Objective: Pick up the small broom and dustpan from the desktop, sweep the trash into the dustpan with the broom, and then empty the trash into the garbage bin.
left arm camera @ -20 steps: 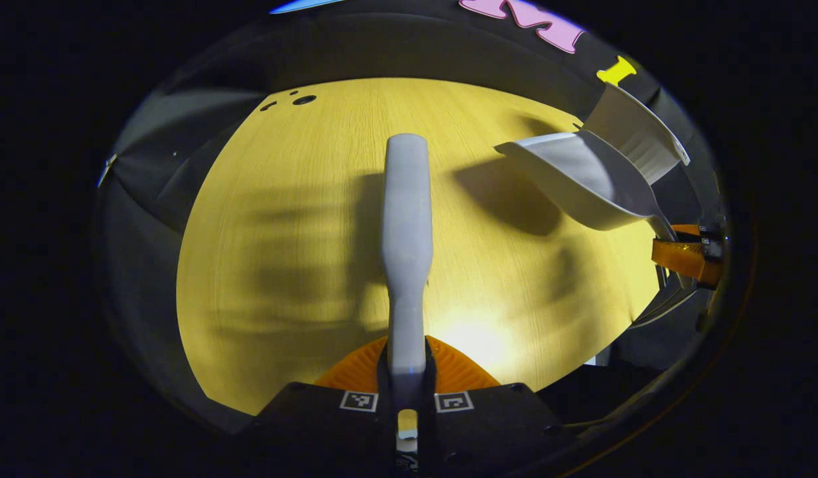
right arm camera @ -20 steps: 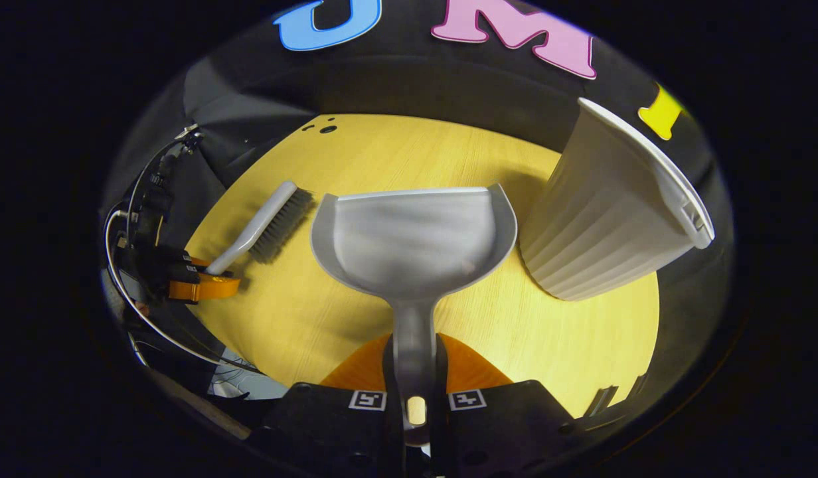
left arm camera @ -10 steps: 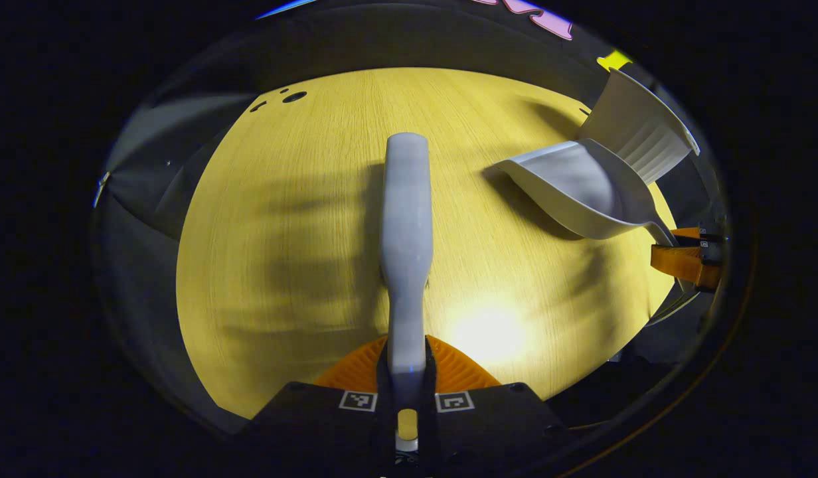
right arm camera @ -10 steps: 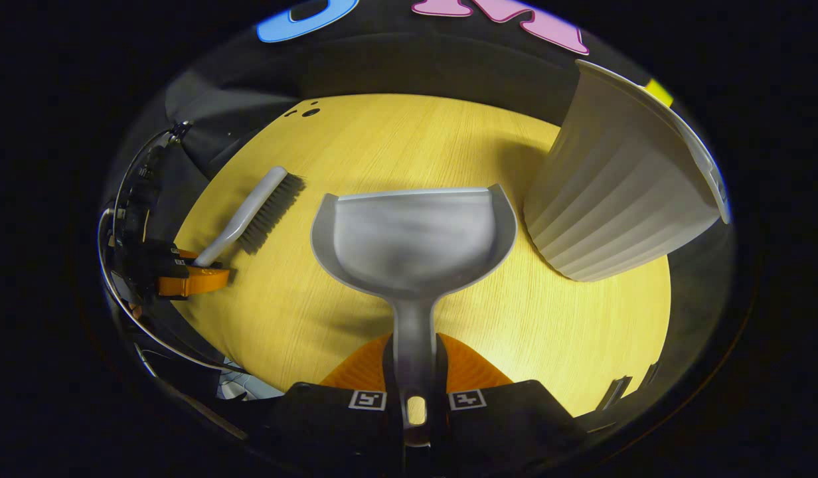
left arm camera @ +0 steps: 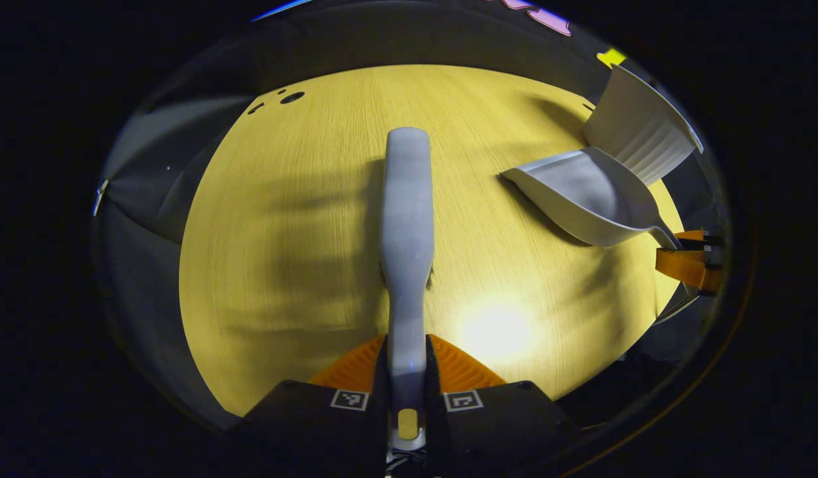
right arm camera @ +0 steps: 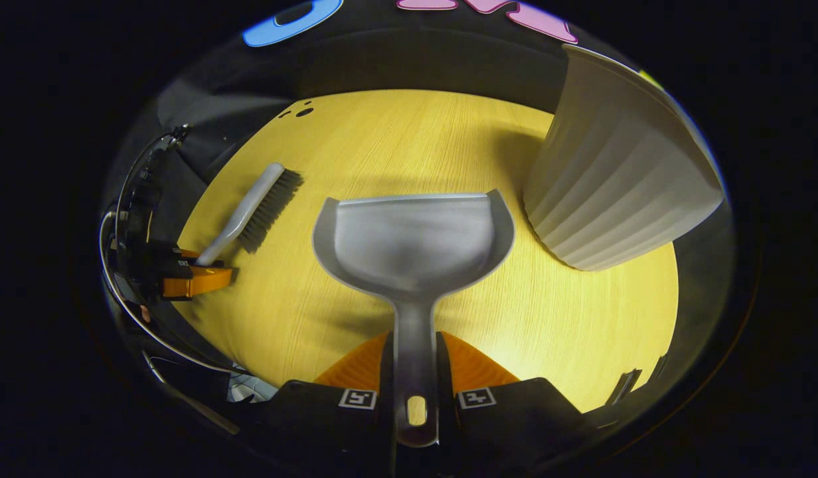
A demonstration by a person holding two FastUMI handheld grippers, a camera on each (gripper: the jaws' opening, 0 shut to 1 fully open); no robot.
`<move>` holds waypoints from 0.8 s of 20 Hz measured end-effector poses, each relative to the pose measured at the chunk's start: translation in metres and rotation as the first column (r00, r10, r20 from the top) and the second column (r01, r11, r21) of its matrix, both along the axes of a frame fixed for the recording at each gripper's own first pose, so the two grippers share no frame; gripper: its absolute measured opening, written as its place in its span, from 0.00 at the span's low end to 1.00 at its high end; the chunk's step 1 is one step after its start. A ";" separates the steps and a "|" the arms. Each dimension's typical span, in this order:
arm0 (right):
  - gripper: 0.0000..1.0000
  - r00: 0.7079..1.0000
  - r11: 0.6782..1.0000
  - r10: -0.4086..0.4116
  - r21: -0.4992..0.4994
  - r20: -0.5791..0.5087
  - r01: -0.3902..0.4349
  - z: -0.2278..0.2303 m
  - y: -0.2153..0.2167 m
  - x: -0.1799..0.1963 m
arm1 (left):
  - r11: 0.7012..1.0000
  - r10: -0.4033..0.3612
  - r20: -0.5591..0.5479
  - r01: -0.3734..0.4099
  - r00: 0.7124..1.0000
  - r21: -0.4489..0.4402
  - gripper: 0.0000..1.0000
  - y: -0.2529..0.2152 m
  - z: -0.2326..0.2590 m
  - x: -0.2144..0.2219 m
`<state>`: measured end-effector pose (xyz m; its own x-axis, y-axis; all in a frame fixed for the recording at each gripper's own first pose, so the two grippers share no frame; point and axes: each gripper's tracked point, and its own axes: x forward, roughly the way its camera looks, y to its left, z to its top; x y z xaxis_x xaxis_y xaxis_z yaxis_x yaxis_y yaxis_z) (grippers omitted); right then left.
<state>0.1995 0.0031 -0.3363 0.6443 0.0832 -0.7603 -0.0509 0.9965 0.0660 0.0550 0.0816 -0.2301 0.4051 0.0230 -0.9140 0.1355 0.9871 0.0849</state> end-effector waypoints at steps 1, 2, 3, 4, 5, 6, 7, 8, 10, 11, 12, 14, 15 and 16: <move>0.30 1.000 1.000 0.001 -0.001 0.000 -0.001 0.000 0.000 0.001 | 1.000 -0.002 -0.002 0.002 1.000 0.002 0.28 0.000 0.000 0.000; 0.31 1.000 1.000 0.002 -0.002 -0.002 -0.002 0.000 0.000 0.001 | 1.000 -0.004 -0.006 0.004 1.000 0.009 0.29 0.001 -0.001 0.000; 0.32 1.000 1.000 0.002 -0.001 -0.001 -0.002 0.000 0.000 0.001 | 1.000 -0.007 -0.011 0.007 1.000 0.008 0.29 0.000 -0.003 0.000; 0.33 1.000 1.000 0.001 -0.001 -0.005 -0.001 0.000 0.000 -0.001 | 1.000 -0.008 -0.015 0.008 1.000 0.007 0.31 0.000 -0.003 -0.001; 0.33 1.000 1.000 -0.001 0.003 0.001 0.001 0.002 0.000 0.000 | 1.000 -0.010 -0.016 0.010 1.000 0.006 0.32 -0.001 -0.003 -0.001; 0.36 1.000 1.000 -0.003 0.003 0.002 0.003 0.002 -0.001 0.000 | 1.000 -0.011 -0.017 0.011 1.000 0.009 0.35 0.000 -0.003 -0.001; 0.46 1.000 1.000 -0.003 0.011 0.005 0.003 0.003 0.001 0.000 | 1.000 -0.015 -0.017 0.016 1.000 0.011 0.40 0.000 -0.003 -0.002; 0.47 1.000 1.000 -0.006 0.016 0.010 0.005 0.005 0.001 -0.001 | 1.000 -0.019 -0.015 0.019 1.000 0.014 0.49 0.001 -0.001 -0.001; 0.56 1.000 1.000 -0.009 0.017 0.011 0.009 0.006 -0.001 -0.001 | 1.000 -0.019 -0.012 0.019 1.000 0.017 0.63 0.001 -0.001 -0.001; 0.56 1.000 1.000 -0.011 0.016 0.010 0.011 0.005 -0.003 -0.002 | 1.000 -0.017 -0.012 0.017 1.000 0.019 0.64 0.001 -0.001 -0.001; 0.56 1.000 1.000 -0.011 0.014 0.010 0.011 0.004 -0.003 -0.003 | 1.000 -0.016 -0.010 0.016 1.000 0.022 0.74 0.002 0.000 -0.001; 0.56 1.000 1.000 -0.008 0.019 0.013 0.008 0.007 -0.003 -0.005 | 0.999 -0.017 -0.004 0.018 1.000 0.030 0.95 0.003 0.002 -0.002; 0.56 1.000 1.000 -0.009 0.024 0.017 0.008 0.009 -0.002 -0.007 | 0.999 -0.021 -0.001 0.021 1.000 0.034 0.96 0.005 0.002 -0.001; 0.55 1.000 1.000 -0.006 0.030 0.018 0.005 0.011 -0.001 -0.010 | 0.999 -0.023 0.004 0.023 1.000 0.039 0.96 0.007 0.004 -0.001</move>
<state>0.1899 0.0017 -0.3257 0.6588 0.1023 -0.7454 -0.0468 0.9944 0.0950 0.0541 0.0884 -0.2262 0.4099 0.0489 -0.9108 0.1575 0.9798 0.1235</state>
